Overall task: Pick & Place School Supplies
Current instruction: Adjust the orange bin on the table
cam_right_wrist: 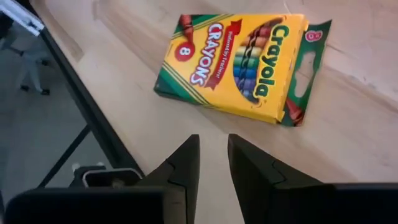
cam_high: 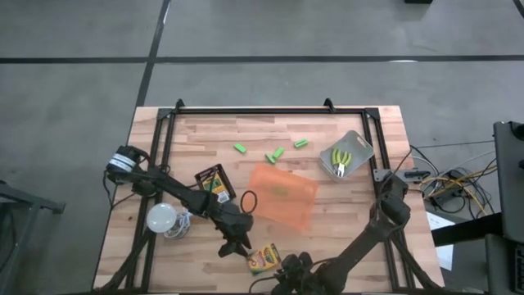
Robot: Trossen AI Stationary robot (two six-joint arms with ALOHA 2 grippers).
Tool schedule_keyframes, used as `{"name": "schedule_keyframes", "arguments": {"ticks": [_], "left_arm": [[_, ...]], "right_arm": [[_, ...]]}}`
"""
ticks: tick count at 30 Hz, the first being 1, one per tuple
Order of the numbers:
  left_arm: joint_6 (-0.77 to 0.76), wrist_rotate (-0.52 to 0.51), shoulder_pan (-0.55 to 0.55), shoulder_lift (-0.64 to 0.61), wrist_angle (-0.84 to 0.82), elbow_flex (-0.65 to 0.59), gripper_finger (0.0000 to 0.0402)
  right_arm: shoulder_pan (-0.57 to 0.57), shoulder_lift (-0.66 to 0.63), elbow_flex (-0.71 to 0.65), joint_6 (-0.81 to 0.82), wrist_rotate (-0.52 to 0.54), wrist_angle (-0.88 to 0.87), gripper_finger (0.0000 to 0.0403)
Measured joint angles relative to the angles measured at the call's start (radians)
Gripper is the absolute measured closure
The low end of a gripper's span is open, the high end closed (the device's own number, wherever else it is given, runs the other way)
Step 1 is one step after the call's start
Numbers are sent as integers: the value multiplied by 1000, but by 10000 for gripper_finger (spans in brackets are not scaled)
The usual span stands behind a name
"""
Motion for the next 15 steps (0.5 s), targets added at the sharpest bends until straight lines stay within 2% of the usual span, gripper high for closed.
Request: {"name": "schedule_keyframes", "arguments": {"ticks": [9,15], "left_arm": [[9,-2,16,0,-10,-6,220],[9,-2,17,0,-9,-6,220]], "right_arm": [[-32,49,-1,-14,-11,82,335],[-37,50,2,-36,-4,80,330]]}}
